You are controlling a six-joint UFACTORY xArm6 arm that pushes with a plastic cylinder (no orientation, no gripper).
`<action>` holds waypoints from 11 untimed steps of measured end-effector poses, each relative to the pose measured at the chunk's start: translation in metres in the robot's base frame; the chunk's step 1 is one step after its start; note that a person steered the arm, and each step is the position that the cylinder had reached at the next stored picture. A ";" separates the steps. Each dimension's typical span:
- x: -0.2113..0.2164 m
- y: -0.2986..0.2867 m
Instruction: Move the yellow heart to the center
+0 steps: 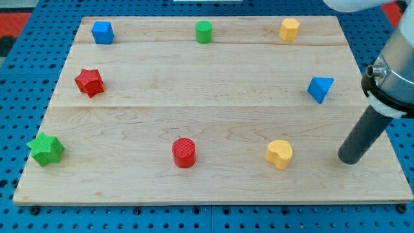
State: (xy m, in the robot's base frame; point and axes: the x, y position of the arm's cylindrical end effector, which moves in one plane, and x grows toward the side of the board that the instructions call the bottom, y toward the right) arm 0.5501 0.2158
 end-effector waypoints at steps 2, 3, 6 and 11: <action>-0.027 0.002; -0.034 -0.003; -0.014 -0.110; -0.107 -0.160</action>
